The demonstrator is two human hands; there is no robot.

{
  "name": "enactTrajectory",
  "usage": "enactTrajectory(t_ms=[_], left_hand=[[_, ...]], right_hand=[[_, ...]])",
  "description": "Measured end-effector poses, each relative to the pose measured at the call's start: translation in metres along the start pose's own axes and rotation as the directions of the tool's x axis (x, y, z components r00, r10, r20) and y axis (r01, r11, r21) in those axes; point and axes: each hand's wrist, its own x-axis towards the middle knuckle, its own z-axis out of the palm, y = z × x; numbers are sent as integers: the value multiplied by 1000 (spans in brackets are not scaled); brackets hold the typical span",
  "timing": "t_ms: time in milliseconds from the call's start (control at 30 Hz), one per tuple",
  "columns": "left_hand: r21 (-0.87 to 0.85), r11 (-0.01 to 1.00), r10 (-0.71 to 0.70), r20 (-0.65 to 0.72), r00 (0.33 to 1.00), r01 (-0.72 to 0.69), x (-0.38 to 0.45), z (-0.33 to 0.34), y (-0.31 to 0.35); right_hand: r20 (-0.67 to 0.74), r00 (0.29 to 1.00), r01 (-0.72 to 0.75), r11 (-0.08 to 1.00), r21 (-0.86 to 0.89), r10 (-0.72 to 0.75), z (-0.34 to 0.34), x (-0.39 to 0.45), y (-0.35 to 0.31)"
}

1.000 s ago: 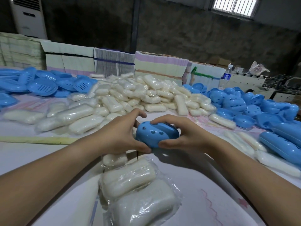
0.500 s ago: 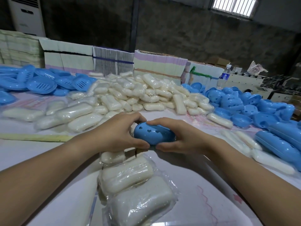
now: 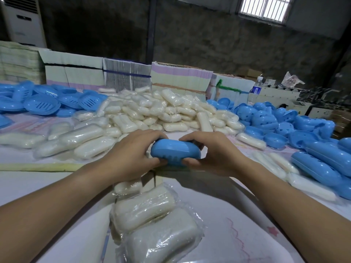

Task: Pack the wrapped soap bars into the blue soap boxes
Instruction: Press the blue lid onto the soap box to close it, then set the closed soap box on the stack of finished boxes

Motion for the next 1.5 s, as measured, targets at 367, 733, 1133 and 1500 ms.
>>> enactTrajectory(t_ms=[367, 733, 1133, 1500], left_hand=[[91, 981, 181, -120, 976, -171, -3, 0, 6], [-53, 982, 164, -235, 958, -181, 3, 5, -13], [-45, 976, 202, -196, 960, -215, 10, 22, -39], [-53, 976, 194, -232, 953, -211, 17, 28, -56]], right_hand=[[195, 970, -213, 892, 399, 144, 10, 1, 2], [-91, 911, -403, 915, -2, 401, -53, -40, 36], [-421, 375, -883, 180, -434, 826, -173, -145, 117], [-665, 501, -861, 246, -445, 553, -153, -137, 107]])
